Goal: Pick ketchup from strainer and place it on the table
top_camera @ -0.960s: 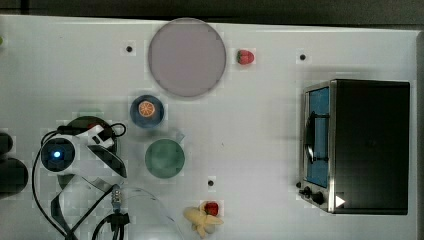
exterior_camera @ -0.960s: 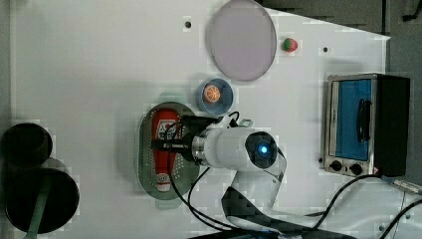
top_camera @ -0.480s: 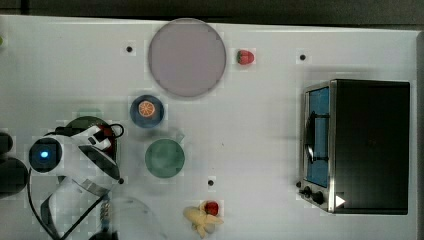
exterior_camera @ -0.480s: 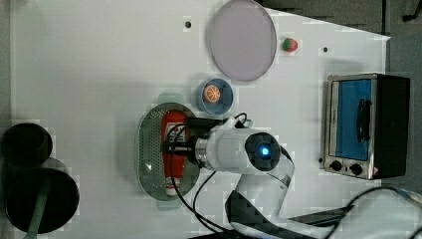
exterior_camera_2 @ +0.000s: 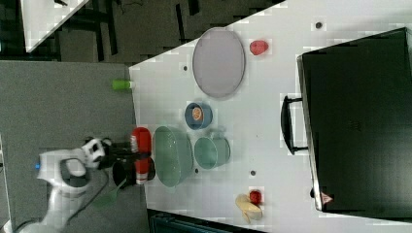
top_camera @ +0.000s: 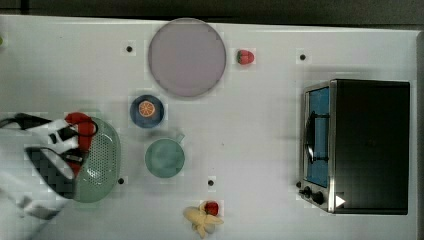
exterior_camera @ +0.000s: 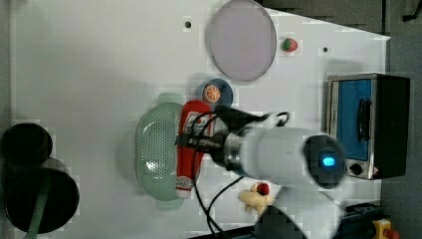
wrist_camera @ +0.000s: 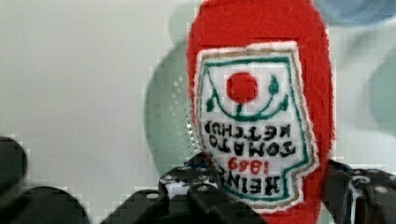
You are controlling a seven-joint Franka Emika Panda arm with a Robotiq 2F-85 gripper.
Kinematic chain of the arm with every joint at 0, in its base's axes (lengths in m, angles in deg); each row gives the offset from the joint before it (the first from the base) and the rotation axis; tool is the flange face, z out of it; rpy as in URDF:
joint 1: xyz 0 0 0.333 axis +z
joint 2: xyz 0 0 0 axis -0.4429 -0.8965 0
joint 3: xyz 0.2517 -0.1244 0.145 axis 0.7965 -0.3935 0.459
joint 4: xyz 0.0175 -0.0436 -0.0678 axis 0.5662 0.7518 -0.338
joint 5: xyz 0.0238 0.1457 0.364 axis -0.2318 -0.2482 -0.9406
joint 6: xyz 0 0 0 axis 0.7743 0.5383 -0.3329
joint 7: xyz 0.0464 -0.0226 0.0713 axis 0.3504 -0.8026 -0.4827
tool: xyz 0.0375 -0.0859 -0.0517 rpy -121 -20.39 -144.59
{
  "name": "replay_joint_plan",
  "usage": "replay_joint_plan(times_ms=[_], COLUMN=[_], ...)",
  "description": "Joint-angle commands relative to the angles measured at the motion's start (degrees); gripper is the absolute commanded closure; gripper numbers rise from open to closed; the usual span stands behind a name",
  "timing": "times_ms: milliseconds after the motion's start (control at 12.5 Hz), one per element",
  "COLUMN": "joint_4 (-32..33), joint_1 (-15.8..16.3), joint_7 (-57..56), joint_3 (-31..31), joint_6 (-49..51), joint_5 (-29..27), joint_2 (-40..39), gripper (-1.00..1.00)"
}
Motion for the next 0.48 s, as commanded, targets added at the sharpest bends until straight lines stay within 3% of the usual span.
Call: replay_joint_plan(times_ms=[80,480], joint_4=[-8.60,-17.06], joint_1=[-4.28,-9.34], joint_7=[-3.70,-20.62], joint_3=[-1.77,-9.83], joint_6=[10.05,20.23], joint_5=[-4.23,-4.57], joint_2=[1.73,1.70], gripper=[-0.16,-0.16])
